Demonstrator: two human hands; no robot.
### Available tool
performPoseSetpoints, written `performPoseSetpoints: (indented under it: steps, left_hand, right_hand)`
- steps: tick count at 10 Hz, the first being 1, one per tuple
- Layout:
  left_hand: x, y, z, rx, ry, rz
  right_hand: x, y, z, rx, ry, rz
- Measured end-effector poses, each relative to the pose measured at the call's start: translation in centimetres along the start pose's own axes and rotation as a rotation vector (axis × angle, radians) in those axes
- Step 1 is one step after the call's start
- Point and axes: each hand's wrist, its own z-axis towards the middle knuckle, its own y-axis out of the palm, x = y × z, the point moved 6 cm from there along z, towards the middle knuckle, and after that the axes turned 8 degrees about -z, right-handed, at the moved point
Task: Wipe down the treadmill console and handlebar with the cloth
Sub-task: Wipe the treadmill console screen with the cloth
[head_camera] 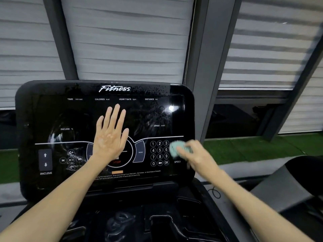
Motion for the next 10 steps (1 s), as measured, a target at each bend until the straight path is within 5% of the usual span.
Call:
performPoseSetpoints:
  steps: [2, 4, 7, 8, 10]
  left_hand:
    - [0.1, -0.2, 0.0, 0.002, 0.005, -0.018]
    - [0.1, -0.1, 0.0, 0.005, 0.001, -0.01]
    - [0.1, -0.1, 0.0, 0.015, 0.012, -0.009]
    - [0.1, -0.1, -0.1, 0.017, 0.008, -0.007]
    - [0.1, -0.1, -0.1, 0.023, 0.003, -0.016]
  right_hand:
    - [4.0, -4.2, 11.9, 0.144, -0.014, -0.155]
    - [2.8, -3.8, 9.8, 0.243, -0.014, -0.166]
    - [-2.1, 3.3, -9.5, -0.182, -0.192, -0.009]
    - [-1.8, 3.4, -10.0, -0.251, -0.174, -0.014]
    - [0.2, 0.0, -1.2, -0.058, -0.124, -0.025]
